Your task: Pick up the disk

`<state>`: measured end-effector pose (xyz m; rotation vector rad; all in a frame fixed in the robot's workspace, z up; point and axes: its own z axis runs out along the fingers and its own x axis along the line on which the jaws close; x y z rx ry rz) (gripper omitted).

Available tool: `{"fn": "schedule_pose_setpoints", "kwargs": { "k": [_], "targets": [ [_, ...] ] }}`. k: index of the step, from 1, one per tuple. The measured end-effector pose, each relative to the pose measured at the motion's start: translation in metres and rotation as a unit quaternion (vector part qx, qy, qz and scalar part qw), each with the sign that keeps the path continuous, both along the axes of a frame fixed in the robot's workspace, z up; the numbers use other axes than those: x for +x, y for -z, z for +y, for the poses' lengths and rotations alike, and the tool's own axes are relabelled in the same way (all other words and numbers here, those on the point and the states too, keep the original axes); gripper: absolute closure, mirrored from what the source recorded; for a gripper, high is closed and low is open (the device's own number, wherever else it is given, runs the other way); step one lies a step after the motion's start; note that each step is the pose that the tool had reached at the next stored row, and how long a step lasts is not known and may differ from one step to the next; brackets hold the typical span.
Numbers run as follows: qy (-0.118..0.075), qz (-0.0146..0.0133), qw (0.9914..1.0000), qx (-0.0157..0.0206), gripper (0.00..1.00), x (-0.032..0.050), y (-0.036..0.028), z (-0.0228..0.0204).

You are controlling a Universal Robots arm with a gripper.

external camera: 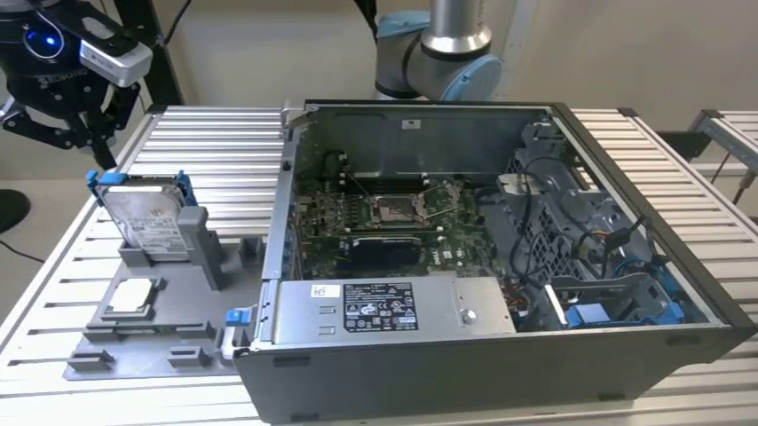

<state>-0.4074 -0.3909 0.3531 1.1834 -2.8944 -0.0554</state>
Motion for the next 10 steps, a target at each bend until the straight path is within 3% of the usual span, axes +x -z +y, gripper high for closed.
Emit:
{"fn": "schedule_pose_setpoints", "kwargs": {
  "k": [5,10],
  "targets": [
    [-0.044,0.0,0.99905,0.0,1.0,0.0,-0.0001,0.0],
    [-0.089,0.0,0.99605,-0.0002,1.0,0.0,0.0,0.0]
  ]
}}
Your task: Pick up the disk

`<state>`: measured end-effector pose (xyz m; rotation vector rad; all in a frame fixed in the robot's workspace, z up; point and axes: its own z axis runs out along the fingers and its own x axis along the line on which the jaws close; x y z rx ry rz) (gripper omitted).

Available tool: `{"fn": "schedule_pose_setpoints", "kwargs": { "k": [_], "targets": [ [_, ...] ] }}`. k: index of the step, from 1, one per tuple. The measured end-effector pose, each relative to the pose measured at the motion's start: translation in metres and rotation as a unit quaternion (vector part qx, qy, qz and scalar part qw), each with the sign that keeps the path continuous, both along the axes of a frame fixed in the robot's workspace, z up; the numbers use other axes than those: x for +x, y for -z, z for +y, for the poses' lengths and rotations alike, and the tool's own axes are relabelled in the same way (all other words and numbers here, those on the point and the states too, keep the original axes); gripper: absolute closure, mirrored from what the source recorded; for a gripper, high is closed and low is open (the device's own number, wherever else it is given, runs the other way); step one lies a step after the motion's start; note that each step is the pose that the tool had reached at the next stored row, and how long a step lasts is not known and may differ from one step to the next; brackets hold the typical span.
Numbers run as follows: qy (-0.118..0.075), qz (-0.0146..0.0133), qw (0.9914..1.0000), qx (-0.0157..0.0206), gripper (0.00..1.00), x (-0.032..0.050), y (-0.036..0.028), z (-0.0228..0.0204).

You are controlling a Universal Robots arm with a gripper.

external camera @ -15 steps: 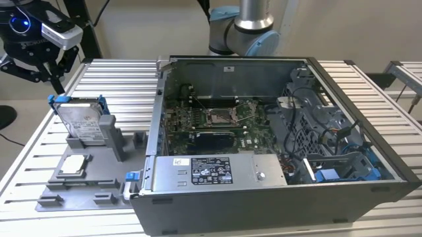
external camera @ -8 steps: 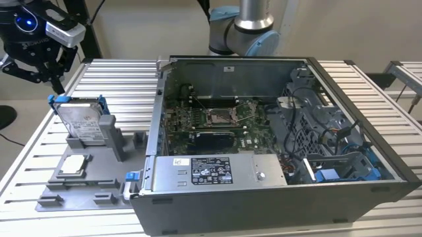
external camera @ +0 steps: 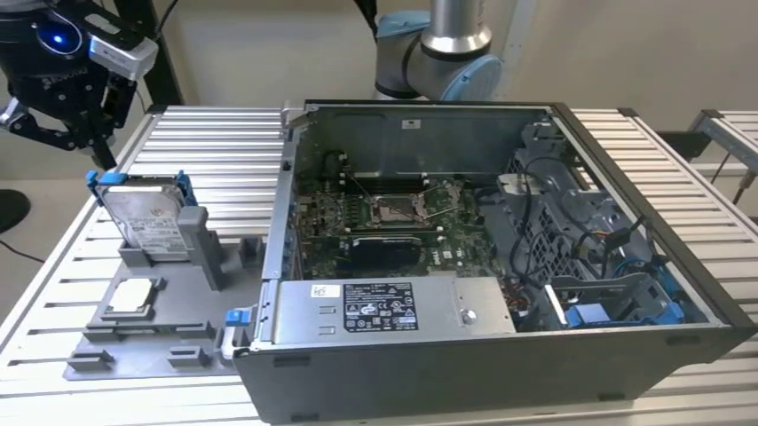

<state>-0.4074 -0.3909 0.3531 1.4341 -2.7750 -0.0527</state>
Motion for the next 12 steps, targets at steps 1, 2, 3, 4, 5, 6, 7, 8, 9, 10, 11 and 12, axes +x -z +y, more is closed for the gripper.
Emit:
{"fn": "schedule_pose_setpoints", "kwargs": {
  "k": [1,2,3,4,5,6,7,8,9,10,11,12],
  "targets": [
    [-0.009,0.0,0.99996,-0.0001,1.0,0.0,0.0,0.0],
    [-0.019,0.0,0.99982,-0.0001,1.0,0.0,0.0,0.0],
    [-0.028,0.0,0.9996,-0.0001,1.0,0.0,0.0,0.0],
    [-0.037,0.0,0.99932,-0.0002,1.0,0.0,0.0,0.0],
    [-0.046,0.0,0.99895,-0.0002,1.0,0.0,0.0,0.0],
    [-0.055,0.0,0.9985,-0.0002,1.0,0.0,0.0,0.0],
    [-0.064,0.0,0.99795,-0.0002,1.0,0.0,0.0,0.0],
    [-0.073,0.0,0.99733,-0.0002,1.0,0.0,0.0,0.0],
    [-0.082,0.0,0.99663,-0.0002,1.0,0.0,0.0,0.0],
    [-0.091,0.0,0.99584,-0.0003,1.0,0.0,0.0,0.0],
    [-0.1,0.0,0.99497,-0.0003,1.0,0.0,0.0,0.0],
    [-0.109,0.0,0.99407,-0.0003,1.0,0.0,0.0,0.0]
  ]
}}
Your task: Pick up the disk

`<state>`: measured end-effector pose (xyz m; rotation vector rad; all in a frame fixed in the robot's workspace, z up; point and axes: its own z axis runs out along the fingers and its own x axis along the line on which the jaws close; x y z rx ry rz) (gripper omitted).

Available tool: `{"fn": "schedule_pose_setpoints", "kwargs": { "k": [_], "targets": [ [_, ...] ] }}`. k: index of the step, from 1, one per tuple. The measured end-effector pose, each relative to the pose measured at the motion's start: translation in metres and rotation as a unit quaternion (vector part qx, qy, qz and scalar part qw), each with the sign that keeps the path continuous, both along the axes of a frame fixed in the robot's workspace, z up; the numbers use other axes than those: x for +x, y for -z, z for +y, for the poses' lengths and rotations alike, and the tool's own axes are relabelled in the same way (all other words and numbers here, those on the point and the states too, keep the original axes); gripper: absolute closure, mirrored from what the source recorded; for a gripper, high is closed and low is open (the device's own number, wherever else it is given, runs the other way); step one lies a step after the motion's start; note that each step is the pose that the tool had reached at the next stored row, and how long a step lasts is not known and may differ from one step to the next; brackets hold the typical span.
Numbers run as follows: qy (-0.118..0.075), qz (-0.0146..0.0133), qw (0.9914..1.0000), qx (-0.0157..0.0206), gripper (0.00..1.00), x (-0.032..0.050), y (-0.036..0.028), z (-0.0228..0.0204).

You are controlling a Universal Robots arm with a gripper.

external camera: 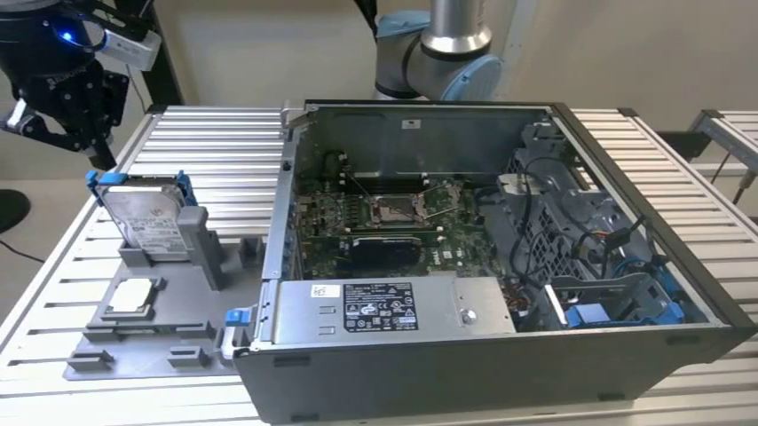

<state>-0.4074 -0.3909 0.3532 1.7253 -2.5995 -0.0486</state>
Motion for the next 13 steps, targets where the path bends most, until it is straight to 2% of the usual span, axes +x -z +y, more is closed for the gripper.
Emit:
{"fn": "schedule_pose_setpoints", "kwargs": {
  "k": [3,7,10,13],
  "targets": [
    [-0.026,0.0,0.99965,0.0,1.0,0.0,0.0,0.0],
    [-0.06,0.0,0.99822,-0.0001,1.0,0.0,0.0,0.0],
    [-0.088,-0.0001,0.99615,-0.0001,1.0,0.0,0.0,0.0],
    [-0.114,0.0,0.99343,-0.0001,1.0,0.0,0.0001,0.0]
  ]
}}
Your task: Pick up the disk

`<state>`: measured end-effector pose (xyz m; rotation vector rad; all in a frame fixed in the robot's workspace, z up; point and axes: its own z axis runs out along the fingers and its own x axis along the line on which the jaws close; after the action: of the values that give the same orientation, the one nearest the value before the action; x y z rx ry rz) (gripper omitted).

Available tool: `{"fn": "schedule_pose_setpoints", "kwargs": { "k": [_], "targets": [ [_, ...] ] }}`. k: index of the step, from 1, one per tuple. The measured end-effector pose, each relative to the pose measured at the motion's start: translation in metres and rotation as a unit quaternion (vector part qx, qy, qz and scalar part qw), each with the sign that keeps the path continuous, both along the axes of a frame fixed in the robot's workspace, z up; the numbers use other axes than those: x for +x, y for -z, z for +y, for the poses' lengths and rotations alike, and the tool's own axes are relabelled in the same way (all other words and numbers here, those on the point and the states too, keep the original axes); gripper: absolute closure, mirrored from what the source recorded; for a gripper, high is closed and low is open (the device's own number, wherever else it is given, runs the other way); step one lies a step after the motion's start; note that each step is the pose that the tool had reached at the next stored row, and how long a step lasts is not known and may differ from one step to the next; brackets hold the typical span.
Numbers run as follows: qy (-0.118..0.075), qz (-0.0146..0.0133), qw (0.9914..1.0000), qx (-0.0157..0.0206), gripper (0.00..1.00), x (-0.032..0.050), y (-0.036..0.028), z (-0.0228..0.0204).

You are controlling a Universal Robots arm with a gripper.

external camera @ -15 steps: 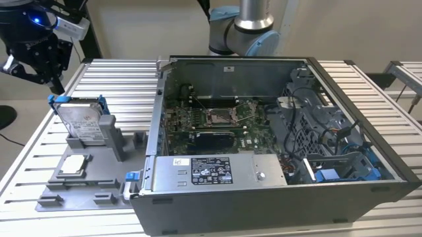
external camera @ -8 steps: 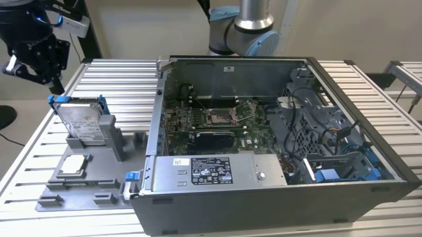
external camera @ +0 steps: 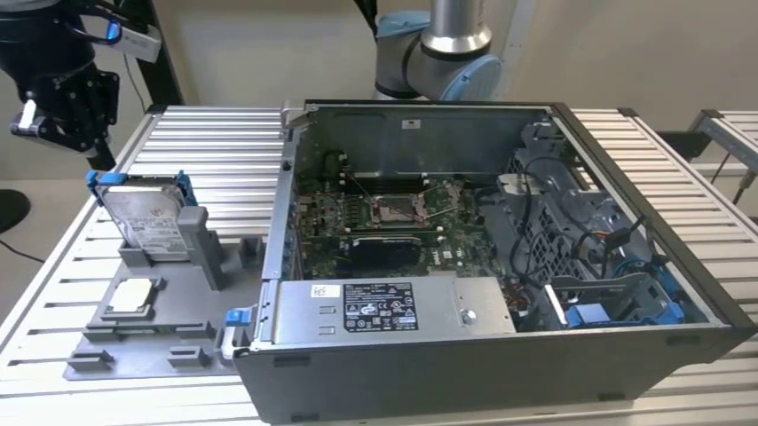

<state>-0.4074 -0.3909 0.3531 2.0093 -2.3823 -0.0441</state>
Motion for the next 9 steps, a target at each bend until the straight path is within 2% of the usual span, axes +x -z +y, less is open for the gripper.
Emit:
{"fn": "schedule_pose_setpoints", "kwargs": {
  "k": [3,9],
  "targets": [
    [-0.023,0.0,0.99975,0.0,1.0,0.0,0.0,0.0],
    [-0.025,0.0,0.99968,0.0,1.0,0.0005,0.0,0.0]
  ]
}}
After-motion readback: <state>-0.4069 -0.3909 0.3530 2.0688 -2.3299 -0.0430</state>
